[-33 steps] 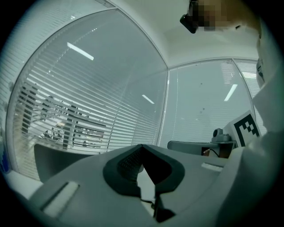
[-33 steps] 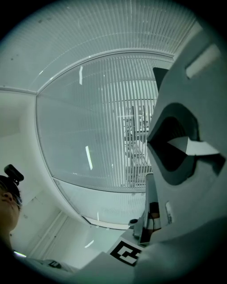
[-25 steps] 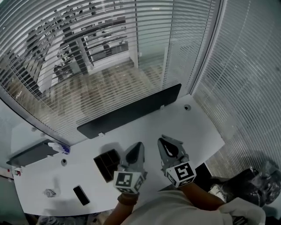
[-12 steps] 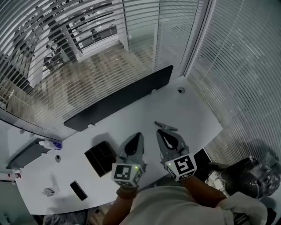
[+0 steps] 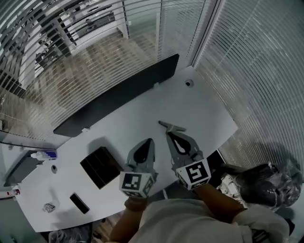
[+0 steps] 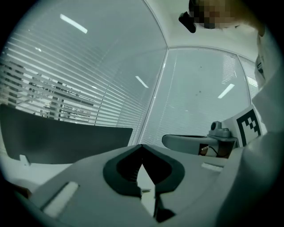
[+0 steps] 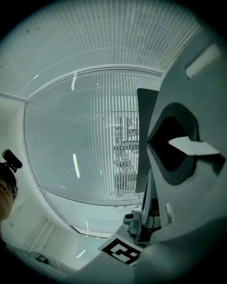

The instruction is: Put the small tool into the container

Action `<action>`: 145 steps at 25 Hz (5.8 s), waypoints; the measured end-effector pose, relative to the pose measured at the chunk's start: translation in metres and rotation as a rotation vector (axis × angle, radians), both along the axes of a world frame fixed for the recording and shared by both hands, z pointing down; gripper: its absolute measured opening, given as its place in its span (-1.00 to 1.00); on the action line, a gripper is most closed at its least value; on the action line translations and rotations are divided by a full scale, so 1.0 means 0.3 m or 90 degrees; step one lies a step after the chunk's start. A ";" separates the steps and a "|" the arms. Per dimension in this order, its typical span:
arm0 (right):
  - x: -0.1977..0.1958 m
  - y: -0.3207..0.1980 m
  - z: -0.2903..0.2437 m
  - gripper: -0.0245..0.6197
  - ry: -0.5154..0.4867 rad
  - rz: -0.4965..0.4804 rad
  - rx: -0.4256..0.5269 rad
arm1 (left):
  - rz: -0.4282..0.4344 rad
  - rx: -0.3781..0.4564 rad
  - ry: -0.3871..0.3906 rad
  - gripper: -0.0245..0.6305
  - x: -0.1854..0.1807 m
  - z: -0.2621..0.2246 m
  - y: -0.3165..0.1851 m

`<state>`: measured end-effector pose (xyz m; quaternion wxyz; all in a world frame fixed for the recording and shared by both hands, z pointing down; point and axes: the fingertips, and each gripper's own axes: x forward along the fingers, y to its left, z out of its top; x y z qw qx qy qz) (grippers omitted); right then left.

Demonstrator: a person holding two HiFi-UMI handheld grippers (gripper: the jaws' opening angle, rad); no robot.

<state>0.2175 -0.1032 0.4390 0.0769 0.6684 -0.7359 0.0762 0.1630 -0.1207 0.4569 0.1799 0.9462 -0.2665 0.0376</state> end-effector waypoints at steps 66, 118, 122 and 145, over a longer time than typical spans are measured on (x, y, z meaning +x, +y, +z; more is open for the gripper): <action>0.169 -0.054 1.005 -0.62 0.427 -0.160 -0.295 | 0.069 -0.221 -0.196 -0.92 0.306 0.905 -0.030; -0.090 -0.163 0.282 -0.90 0.421 -0.135 -0.058 | -0.108 -0.084 -0.144 -0.92 -0.036 0.302 -0.179; -0.204 -0.178 0.230 -0.90 0.410 -0.163 -0.029 | -0.158 -0.067 -0.141 -0.92 -0.169 0.260 -0.186; -1.000 -0.143 0.190 -0.90 0.397 -0.439 0.050 | -0.440 -0.097 -0.123 -0.92 -0.995 0.202 -0.077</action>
